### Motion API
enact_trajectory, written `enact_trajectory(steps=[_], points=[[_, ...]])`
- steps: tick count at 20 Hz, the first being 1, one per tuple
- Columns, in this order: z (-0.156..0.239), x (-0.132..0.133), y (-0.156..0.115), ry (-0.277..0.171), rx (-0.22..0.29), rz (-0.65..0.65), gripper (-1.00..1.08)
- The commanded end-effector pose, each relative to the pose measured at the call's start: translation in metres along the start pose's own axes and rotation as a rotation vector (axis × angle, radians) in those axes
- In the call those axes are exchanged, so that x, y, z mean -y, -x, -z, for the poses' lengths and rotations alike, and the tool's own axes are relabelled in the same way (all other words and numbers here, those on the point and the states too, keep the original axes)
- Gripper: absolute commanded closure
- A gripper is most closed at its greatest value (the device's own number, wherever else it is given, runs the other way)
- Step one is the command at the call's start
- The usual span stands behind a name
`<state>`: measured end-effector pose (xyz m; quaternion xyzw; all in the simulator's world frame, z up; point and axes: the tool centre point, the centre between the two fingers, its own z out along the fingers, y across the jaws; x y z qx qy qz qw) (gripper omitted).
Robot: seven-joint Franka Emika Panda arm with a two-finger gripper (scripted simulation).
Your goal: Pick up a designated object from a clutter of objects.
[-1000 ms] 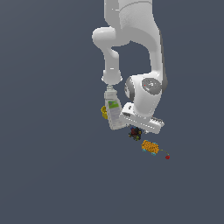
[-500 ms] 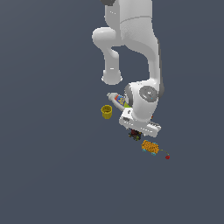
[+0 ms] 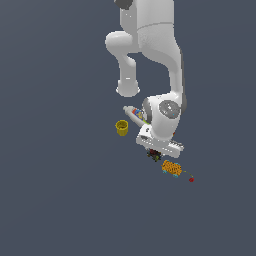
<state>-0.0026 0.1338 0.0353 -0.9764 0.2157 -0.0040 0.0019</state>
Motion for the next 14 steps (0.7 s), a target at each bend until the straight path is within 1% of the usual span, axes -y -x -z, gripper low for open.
enact_trajectory(steps=[1,8,14], points=[[-0.006,-0.002,0.002,0.006,0.007,0.000,1.08],[0.001,-0.001,0.000,0.000,0.000,0.000,1.08],[0.012,-0.010,0.000,0.000,0.000,0.000,1.08]])
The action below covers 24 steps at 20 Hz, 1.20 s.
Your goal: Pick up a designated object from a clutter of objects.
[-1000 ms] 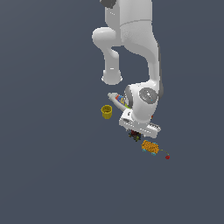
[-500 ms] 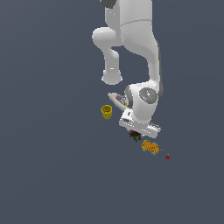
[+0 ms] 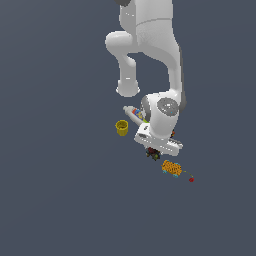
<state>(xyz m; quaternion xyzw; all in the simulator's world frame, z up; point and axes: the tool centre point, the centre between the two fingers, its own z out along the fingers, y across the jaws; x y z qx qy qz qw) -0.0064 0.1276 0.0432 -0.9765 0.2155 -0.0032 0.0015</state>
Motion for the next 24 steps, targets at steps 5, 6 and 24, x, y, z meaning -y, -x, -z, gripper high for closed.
enact_trajectory(steps=[5,6,24], points=[[0.025,-0.019,-0.001,-0.001,-0.001,0.000,1.08],[0.030,-0.023,-0.001,-0.001,-0.001,0.000,1.08],[0.169,-0.133,-0.001,-0.002,0.004,-0.001,1.08]])
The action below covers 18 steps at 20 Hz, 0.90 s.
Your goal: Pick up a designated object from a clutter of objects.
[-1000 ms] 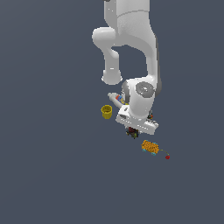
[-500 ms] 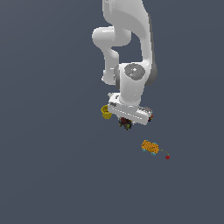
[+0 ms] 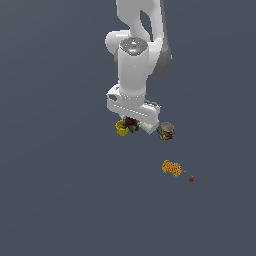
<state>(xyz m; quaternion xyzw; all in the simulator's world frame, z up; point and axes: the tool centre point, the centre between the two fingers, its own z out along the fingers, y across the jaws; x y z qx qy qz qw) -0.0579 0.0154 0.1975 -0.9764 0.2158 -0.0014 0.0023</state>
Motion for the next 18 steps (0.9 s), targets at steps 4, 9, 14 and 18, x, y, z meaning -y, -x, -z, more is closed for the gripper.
enact_trajectory(steps=[4,9,14,18], points=[[0.052,-0.040,-0.001,-0.001,0.001,0.000,1.08],[0.099,-0.076,-0.002,-0.001,0.001,0.000,1.08],[0.141,-0.108,-0.004,0.001,0.002,-0.001,1.08],[0.169,-0.130,-0.006,0.002,0.002,-0.001,1.08]])
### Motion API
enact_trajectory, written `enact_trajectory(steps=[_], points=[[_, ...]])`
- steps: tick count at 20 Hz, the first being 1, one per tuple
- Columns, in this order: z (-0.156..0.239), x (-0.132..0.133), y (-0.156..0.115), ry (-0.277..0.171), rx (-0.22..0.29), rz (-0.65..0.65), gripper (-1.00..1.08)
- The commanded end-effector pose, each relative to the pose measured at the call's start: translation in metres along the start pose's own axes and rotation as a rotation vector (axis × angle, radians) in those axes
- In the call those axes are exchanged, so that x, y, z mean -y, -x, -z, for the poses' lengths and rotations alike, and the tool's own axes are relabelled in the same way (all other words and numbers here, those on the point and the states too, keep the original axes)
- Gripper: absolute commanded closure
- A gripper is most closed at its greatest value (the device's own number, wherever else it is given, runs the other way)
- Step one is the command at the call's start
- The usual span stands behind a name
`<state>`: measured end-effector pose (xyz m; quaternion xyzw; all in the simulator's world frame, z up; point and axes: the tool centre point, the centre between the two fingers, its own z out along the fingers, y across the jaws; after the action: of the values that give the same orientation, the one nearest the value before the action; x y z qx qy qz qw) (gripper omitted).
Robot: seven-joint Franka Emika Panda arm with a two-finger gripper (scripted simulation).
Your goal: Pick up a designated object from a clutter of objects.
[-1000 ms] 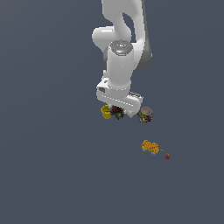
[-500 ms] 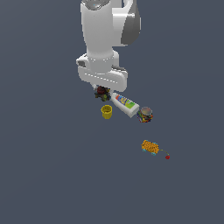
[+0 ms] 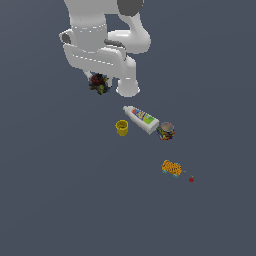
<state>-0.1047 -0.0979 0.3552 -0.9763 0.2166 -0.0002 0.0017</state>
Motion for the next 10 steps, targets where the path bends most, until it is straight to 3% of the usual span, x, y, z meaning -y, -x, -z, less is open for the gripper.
enact_trajectory(steps=[1,10], points=[[0.017,-0.013,-0.001,0.001,0.000,0.001,1.08],[0.050,-0.036,-0.005,0.003,0.000,0.001,1.08]])
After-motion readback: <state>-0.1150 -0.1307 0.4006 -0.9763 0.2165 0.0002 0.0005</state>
